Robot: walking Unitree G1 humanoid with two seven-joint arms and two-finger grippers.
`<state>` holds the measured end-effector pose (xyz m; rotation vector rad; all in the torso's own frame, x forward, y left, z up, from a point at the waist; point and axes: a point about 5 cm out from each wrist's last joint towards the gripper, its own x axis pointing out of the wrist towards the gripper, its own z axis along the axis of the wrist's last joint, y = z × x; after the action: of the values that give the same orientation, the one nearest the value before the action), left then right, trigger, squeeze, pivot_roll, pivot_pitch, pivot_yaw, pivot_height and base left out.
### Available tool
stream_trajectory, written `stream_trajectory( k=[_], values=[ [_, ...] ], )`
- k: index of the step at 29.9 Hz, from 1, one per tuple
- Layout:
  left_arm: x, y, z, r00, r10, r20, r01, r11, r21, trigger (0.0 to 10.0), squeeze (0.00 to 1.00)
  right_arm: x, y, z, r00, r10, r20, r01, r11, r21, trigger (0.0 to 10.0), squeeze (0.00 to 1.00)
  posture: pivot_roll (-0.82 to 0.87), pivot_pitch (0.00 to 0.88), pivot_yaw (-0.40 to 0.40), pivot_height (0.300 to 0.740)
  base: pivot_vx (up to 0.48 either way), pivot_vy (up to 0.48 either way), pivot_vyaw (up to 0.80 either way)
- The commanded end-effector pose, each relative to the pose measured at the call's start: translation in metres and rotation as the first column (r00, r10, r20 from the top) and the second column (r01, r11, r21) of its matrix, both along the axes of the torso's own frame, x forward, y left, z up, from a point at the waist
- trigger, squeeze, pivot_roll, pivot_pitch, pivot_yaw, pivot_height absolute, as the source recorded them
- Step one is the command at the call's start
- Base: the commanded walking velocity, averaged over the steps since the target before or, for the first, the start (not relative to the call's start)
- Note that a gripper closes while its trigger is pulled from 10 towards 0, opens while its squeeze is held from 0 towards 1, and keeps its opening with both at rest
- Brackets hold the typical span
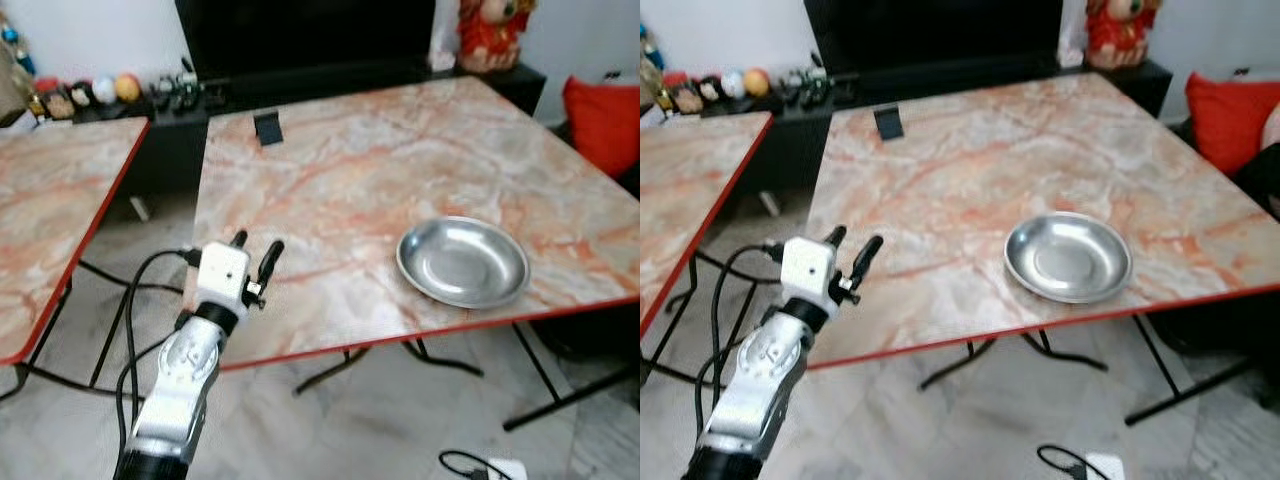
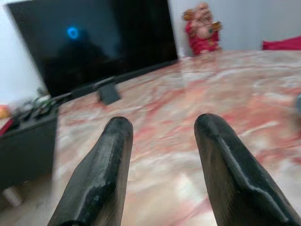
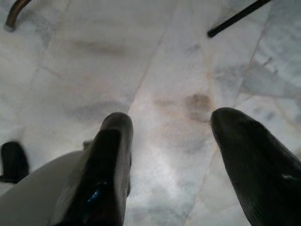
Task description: Setting the table
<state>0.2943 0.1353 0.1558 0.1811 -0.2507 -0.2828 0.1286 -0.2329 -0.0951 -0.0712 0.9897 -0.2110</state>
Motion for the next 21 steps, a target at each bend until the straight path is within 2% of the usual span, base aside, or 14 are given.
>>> stream_trajectory(
  k=[1,6,12,21],
  values=[
    [-0.001,0.0088,0.002,1.0,0.026,0.007,-0.026,1.0,0.007,10.0,0.0,0.0028,0.0083,-0.0009,1.0,0.007,0.008,-0.008,1.0,0.02,10.0,0.0,-0.06,0.0,0.05,0.74,0.0,0.0,0.0],
    [-0.0009,0.0084,0.0019,1.0,0.028,0.005,-0.028,1.0,0.006,10.0,0.0,0.0034,0.0081,-0.0006,1.0,0.008,0.009,-0.008,1.0,0.018,10.0,0.0,-0.06,0.0,0.049,0.74,0.0,0.0,0.0],
    [-0.0025,0.0095,0.0008,0.999,0.038,0.002,-0.038,0.999,0.004,10.0,0.0,0.0049,0.0076,0.0002,1.0,0.017,0.017,-0.017,1.0,0.008,10.0,0.0,-0.05,0.0,0.042,0.74,0.0,0.48,0.0],
    [-0.004,0.0144,0.0,0.998,0.068,-0.001,-0.068,0.998,0.003,10.0,0.0,0.0067,0.0073,0.0009,0.999,0.031,0.02,-0.032,0.999,0.012,10.0,0.0,-0.04,0.0,0.035,0.74,0.0,0.48,0.75]
  ],
)
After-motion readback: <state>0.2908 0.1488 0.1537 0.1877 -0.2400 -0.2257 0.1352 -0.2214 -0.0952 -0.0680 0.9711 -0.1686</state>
